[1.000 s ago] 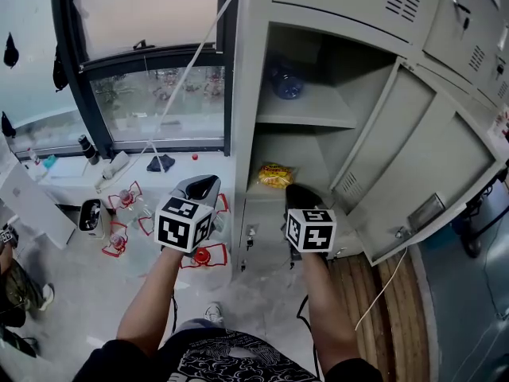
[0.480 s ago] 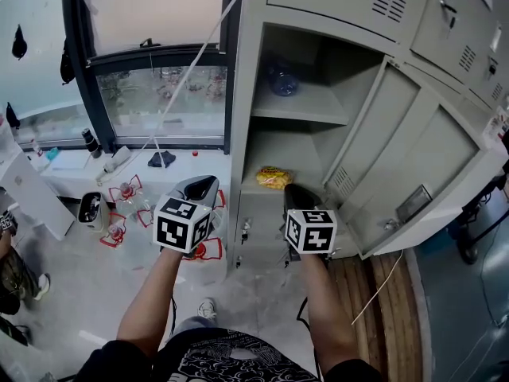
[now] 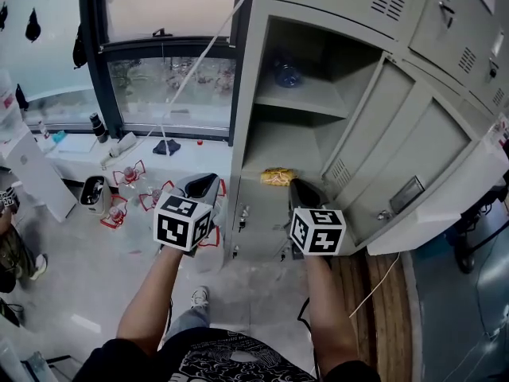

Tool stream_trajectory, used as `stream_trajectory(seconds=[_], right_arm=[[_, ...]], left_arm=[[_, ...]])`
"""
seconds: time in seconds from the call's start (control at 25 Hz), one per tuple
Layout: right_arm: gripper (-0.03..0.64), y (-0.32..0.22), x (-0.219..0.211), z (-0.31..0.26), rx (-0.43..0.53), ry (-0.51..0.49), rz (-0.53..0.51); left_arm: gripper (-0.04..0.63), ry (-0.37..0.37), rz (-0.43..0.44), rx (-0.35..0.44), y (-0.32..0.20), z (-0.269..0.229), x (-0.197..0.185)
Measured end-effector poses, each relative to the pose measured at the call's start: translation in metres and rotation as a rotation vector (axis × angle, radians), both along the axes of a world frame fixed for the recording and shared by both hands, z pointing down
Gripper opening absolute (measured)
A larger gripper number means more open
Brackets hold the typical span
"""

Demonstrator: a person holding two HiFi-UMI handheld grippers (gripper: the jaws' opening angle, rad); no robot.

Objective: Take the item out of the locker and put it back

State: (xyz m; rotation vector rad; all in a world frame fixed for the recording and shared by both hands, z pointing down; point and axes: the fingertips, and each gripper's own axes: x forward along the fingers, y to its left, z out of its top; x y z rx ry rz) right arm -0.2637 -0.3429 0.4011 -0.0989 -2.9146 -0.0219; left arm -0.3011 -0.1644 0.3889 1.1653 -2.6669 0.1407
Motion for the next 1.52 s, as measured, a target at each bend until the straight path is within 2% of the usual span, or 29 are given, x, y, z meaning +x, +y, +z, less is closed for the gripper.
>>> stream_trajectory(seconds=[0.4,1.24,1.52], right_arm=[[0.023,0.012,0.036,0.006,-0.015,0.004,0.028],[0.023,0.059,0.114,0.005,-0.024,0.014,0.285],[0.023,0.062,0.141,0.003,-0.011,0.008,0.363]], left_arm=[[0.000,0.012,0.037,-0.020,0.008,0.007,0.028],[0.000,0.029,0.279,-0.016,0.038,0.010,0.053],[0.000,0.040,0.355,-0.001,0.028,0.016,0.063]])
